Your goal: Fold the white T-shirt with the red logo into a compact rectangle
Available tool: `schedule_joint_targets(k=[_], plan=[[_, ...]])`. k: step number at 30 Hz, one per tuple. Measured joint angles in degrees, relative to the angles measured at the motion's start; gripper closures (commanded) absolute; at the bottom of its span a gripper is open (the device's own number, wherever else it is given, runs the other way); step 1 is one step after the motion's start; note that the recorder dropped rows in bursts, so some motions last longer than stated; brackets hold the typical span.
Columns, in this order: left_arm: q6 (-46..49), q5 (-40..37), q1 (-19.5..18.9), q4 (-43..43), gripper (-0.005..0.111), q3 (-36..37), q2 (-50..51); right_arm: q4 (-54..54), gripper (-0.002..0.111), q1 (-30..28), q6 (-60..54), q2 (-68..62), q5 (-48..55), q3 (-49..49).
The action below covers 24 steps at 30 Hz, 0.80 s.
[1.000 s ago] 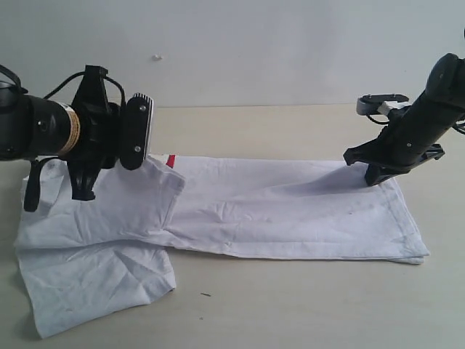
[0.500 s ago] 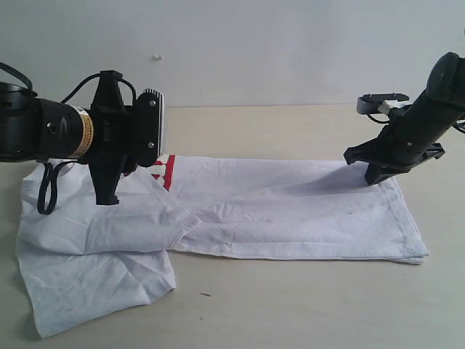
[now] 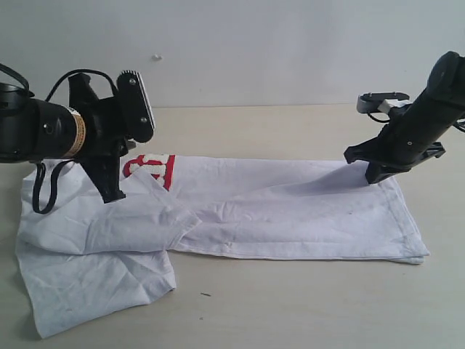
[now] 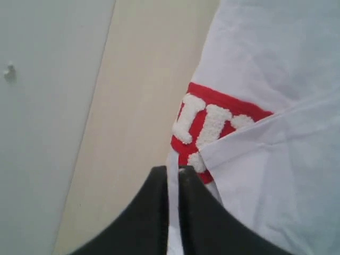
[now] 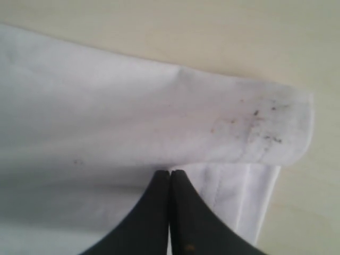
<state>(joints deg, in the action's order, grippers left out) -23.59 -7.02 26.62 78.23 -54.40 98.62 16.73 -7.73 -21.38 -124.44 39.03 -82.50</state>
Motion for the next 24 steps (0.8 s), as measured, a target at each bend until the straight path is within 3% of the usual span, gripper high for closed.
schedule_joint_targets(k=[5,16,24], plan=[[-1.45,0.26,0.0,-4.98,0.107,1.66,-4.1,0.0,0.108,0.0,0.0,0.99,0.0,0.0],[-1.69,0.98,0.39,-25.57,0.107,5.4,-8.53,0.0,0.108,0.0,0.0,0.99,0.2,0.0],[-1.69,1.25,6.38,-28.48,0.107,6.54,-7.87,0.7,0.108,0.0,0.0,0.99,0.44,0.0]])
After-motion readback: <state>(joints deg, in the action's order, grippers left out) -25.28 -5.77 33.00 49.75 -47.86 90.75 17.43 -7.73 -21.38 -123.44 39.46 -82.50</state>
